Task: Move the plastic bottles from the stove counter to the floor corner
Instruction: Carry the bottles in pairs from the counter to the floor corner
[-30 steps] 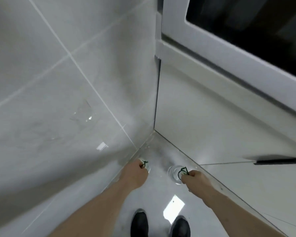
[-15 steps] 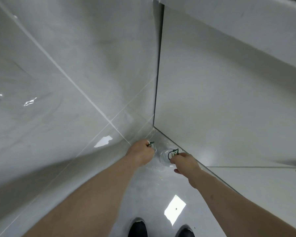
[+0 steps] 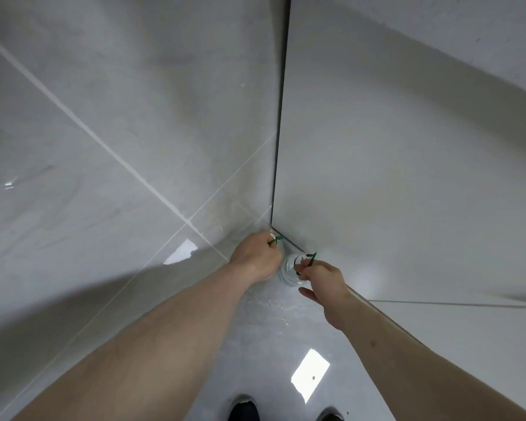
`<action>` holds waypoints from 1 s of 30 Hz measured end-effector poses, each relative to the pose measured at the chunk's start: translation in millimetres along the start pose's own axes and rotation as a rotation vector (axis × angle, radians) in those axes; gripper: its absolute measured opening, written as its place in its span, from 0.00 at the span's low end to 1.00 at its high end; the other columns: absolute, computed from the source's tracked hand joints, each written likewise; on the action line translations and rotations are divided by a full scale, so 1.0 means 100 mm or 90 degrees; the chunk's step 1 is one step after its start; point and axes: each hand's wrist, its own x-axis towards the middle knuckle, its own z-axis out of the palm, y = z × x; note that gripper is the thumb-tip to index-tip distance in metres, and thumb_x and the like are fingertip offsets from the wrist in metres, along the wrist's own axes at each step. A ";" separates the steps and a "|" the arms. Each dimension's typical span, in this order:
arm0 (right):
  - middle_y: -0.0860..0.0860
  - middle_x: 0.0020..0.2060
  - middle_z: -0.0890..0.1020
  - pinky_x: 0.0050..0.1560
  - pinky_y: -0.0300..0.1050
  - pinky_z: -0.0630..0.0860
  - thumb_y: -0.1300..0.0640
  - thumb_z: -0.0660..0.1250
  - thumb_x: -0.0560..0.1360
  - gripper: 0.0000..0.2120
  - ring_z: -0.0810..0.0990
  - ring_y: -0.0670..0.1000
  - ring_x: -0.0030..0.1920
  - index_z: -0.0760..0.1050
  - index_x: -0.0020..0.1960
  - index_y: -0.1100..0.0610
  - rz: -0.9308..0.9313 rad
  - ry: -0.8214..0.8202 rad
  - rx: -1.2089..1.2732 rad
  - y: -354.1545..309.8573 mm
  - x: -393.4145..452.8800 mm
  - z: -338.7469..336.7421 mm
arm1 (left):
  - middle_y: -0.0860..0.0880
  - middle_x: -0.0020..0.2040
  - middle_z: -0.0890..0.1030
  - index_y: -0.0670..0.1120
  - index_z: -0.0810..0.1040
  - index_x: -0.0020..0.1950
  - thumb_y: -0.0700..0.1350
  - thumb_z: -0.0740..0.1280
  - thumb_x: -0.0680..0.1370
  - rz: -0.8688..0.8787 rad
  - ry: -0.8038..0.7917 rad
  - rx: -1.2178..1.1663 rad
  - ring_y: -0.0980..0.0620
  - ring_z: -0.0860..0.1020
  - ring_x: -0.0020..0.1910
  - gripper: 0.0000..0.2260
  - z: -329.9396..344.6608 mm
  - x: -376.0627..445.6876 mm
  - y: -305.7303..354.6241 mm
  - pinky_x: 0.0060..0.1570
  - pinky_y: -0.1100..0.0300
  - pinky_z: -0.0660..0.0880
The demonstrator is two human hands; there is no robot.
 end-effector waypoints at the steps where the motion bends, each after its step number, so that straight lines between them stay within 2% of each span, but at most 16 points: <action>1: 0.50 0.54 0.84 0.51 0.46 0.83 0.70 0.64 0.75 0.14 0.80 0.48 0.54 0.82 0.56 0.59 0.003 -0.001 0.007 0.00 -0.01 0.00 | 0.47 0.45 0.78 0.45 0.76 0.48 0.41 0.57 0.75 -0.004 -0.010 0.009 0.44 0.77 0.46 0.08 -0.02 0.00 0.01 0.43 0.53 0.73; 4: 0.52 0.55 0.82 0.58 0.50 0.82 0.69 0.65 0.76 0.14 0.79 0.48 0.53 0.80 0.59 0.60 0.016 0.002 -0.003 -0.02 0.00 -0.02 | 0.46 0.44 0.78 0.44 0.75 0.46 0.41 0.57 0.76 -0.008 -0.039 0.026 0.43 0.77 0.46 0.07 -0.02 -0.01 0.05 0.41 0.54 0.71; 7: 0.56 0.56 0.79 0.60 0.53 0.82 0.66 0.65 0.76 0.18 0.76 0.51 0.50 0.77 0.65 0.61 0.027 0.017 -0.065 -0.04 -0.02 -0.05 | 0.46 0.45 0.76 0.47 0.70 0.43 0.42 0.57 0.77 -0.005 -0.067 0.018 0.43 0.76 0.45 0.05 0.02 -0.06 0.09 0.37 0.57 0.68; 10: 0.64 0.61 0.79 0.67 0.63 0.76 0.67 0.63 0.77 0.16 0.72 0.54 0.48 0.78 0.64 0.63 0.039 0.030 -0.119 -0.05 -0.15 -0.08 | 0.42 0.57 0.77 0.44 0.72 0.53 0.41 0.56 0.77 -0.008 -0.089 0.024 0.41 0.77 0.54 0.08 -0.02 -0.11 0.17 0.43 0.57 0.70; 12: 0.62 0.53 0.80 0.67 0.63 0.76 0.66 0.64 0.77 0.20 0.72 0.55 0.48 0.75 0.69 0.64 0.043 0.033 -0.163 -0.01 -0.29 -0.10 | 0.42 0.63 0.76 0.44 0.74 0.64 0.41 0.57 0.77 -0.011 -0.092 0.037 0.41 0.76 0.58 0.16 -0.05 -0.19 0.20 0.50 0.57 0.72; 14: 0.56 0.53 0.77 0.57 0.52 0.80 0.62 0.65 0.74 0.29 0.74 0.55 0.50 0.69 0.76 0.59 0.044 0.026 -0.198 0.01 -0.48 -0.12 | 0.43 0.66 0.75 0.45 0.72 0.69 0.41 0.57 0.77 -0.013 -0.077 0.042 0.42 0.76 0.60 0.20 -0.11 -0.35 0.24 0.53 0.57 0.73; 15: 0.55 0.56 0.78 0.50 0.46 0.77 0.60 0.64 0.74 0.31 0.75 0.54 0.49 0.67 0.77 0.57 0.028 0.020 -0.216 0.00 -0.61 -0.14 | 0.44 0.67 0.75 0.46 0.73 0.69 0.41 0.58 0.77 -0.011 -0.075 0.050 0.42 0.76 0.61 0.20 -0.15 -0.45 0.27 0.54 0.57 0.74; 17: 0.55 0.58 0.80 0.40 0.39 0.74 0.62 0.61 0.77 0.28 0.78 0.50 0.44 0.67 0.77 0.54 -0.004 0.020 -0.266 -0.03 -0.98 -0.20 | 0.44 0.69 0.74 0.47 0.72 0.71 0.41 0.59 0.78 0.005 -0.087 0.086 0.43 0.76 0.64 0.21 -0.23 -0.79 0.32 0.59 0.56 0.75; 19: 0.54 0.59 0.78 0.34 0.37 0.73 0.63 0.59 0.77 0.28 0.77 0.46 0.37 0.67 0.76 0.51 -0.037 0.030 -0.310 -0.10 -1.34 -0.29 | 0.45 0.73 0.71 0.47 0.69 0.74 0.41 0.59 0.77 0.025 -0.103 0.133 0.43 0.72 0.69 0.24 -0.37 -1.13 0.37 0.66 0.54 0.71; 22: 0.52 0.73 0.70 0.41 0.38 0.76 0.61 0.61 0.78 0.27 0.80 0.44 0.47 0.67 0.76 0.47 -0.058 -0.003 -0.359 -0.04 -1.82 -0.39 | 0.49 0.75 0.67 0.52 0.66 0.74 0.41 0.58 0.75 0.039 -0.117 0.157 0.45 0.70 0.71 0.27 -0.40 -1.61 0.39 0.69 0.52 0.69; 24: 0.50 0.74 0.70 0.47 0.39 0.76 0.59 0.63 0.79 0.26 0.78 0.45 0.54 0.67 0.76 0.45 -0.094 -0.005 -0.372 -0.43 -2.84 -0.68 | 0.51 0.76 0.65 0.52 0.66 0.74 0.41 0.57 0.74 0.068 -0.133 0.166 0.45 0.69 0.71 0.27 -0.88 -2.54 0.92 0.68 0.52 0.69; 27: 0.50 0.73 0.71 0.61 0.46 0.75 0.56 0.65 0.78 0.26 0.73 0.48 0.69 0.69 0.75 0.42 -0.174 0.017 -0.328 -0.54 -3.24 -0.84 | 0.50 0.74 0.66 0.48 0.67 0.74 0.38 0.59 0.74 0.144 -0.127 0.135 0.46 0.69 0.70 0.27 -0.98 -3.03 1.15 0.67 0.54 0.68; 30: 0.48 0.71 0.73 0.60 0.40 0.67 0.56 0.67 0.78 0.25 0.71 0.48 0.73 0.69 0.74 0.43 -0.167 0.012 -0.327 -0.65 -4.22 -1.10 | 0.50 0.73 0.66 0.47 0.68 0.74 0.36 0.62 0.75 0.157 -0.111 0.120 0.48 0.67 0.70 0.26 -1.25 -4.07 1.57 0.66 0.60 0.66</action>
